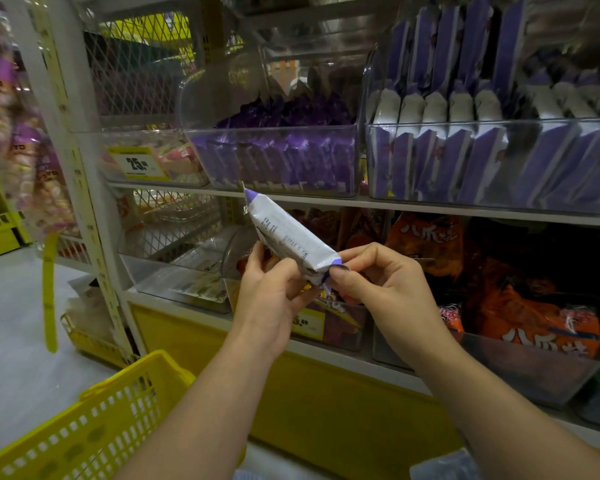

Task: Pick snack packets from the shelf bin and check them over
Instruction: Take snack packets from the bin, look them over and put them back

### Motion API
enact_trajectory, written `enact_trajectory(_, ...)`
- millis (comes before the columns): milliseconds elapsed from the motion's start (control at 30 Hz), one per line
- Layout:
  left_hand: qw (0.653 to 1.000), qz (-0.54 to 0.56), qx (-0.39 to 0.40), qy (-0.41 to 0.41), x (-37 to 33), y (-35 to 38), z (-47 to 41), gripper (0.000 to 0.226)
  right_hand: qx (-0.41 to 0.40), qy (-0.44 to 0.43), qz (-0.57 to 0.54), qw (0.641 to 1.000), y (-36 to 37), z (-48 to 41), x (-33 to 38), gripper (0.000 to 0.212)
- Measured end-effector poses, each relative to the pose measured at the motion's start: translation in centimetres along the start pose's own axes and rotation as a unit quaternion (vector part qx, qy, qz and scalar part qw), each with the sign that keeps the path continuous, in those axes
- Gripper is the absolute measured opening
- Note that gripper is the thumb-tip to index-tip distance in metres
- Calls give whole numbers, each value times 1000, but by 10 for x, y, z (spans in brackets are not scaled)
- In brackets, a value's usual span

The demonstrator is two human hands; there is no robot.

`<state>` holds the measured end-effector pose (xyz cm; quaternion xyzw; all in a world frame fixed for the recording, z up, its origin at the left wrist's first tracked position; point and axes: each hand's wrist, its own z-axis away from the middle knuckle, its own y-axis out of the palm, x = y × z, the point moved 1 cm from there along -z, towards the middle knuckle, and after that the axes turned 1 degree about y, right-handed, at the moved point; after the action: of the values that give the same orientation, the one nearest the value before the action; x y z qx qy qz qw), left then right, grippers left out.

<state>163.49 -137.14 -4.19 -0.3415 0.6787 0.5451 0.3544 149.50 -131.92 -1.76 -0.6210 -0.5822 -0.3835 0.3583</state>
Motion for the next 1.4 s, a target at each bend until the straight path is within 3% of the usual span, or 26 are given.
enact_trajectory(100, 1000, 21, 9, -22, -5, -3, 1, 52, 8, 8, -37, 999, 0, -1, -1, 20)
enact_trajectory(233, 996, 83, 10, -36, -11, -7, 3, 39, 18, 19, -90, 996, -3, -4, -4, 15)
enact_trajectory(600, 991, 119, 10, -56, -17, -10, 4, 54, 58, 28, -184, 981, -5, -7, -6, 11)
enact_trajectory(800, 995, -64, 61, 51, -34, 6, 9, 34, 2, 26, -232, 972, -11, -5, 14, 14)
enact_trajectory(967, 946, -227, 166, 164, -51, 30, 25, 83, -14, -11, -248, 969, -18, -3, 43, 12)
enact_trajectory(1167, 906, -283, 161, 269, -88, 72, 37, 91, -24, -106, -95, 990, -37, -3, 85, 63)
enact_trajectory(1333, 852, -340, 72, 391, -115, 113, 47, 59, -13, -138, 82, 987, -55, -5, 114, 55)
enact_trajectory(1400, 839, -370, 81, 390, -124, 127, 45, 64, -29, -151, 148, 977, -62, -6, 125, 46)
